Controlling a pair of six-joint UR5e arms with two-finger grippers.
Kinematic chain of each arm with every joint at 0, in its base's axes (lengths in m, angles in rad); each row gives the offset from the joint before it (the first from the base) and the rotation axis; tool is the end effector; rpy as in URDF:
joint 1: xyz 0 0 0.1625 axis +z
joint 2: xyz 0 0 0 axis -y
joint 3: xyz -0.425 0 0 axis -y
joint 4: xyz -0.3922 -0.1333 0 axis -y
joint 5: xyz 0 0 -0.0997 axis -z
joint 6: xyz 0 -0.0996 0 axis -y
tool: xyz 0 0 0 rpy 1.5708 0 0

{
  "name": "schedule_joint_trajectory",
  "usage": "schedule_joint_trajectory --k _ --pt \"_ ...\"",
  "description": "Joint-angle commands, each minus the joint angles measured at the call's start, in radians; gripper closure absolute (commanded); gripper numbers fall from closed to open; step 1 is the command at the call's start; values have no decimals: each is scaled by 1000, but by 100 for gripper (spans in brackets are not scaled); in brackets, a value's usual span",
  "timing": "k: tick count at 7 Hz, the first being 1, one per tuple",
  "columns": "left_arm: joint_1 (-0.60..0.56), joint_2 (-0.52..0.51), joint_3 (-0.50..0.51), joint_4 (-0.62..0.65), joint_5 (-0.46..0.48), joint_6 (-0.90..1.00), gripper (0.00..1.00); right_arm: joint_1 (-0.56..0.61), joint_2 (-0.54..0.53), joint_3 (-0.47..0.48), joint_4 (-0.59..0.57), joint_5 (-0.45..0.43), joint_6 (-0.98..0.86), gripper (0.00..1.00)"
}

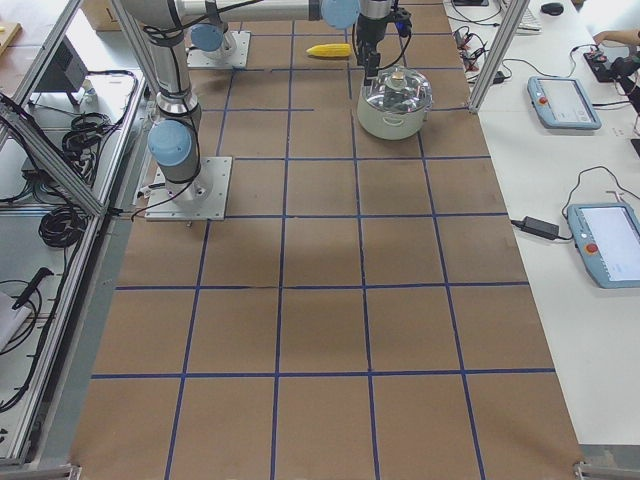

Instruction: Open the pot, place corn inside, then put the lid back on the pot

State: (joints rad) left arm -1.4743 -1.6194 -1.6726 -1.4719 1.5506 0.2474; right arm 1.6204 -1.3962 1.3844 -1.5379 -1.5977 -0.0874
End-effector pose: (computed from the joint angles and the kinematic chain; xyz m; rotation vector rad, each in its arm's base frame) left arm -0.0862 -0.5136 0.4236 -0.2338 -3.1032 -0.0736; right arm 0.1584 -0.5564 0.4840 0.2137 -3.1076 -0.0336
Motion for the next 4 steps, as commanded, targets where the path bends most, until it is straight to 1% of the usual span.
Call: schedule_joint_trajectory --k 1,2,3,4 --pt "57 9 -166 204 -1 110 0 9 3 -10 -10 19 9 1" --pt "58 7 -203 266 0 115 0 10 12 4 -8 22 11 1" --pt "61 -2 -225 289 0 107 0 16 64 -23 -20 75 26 1" --pt "62 -5 -245 298 0 92 0 32 128 -81 -62 77 69 0"
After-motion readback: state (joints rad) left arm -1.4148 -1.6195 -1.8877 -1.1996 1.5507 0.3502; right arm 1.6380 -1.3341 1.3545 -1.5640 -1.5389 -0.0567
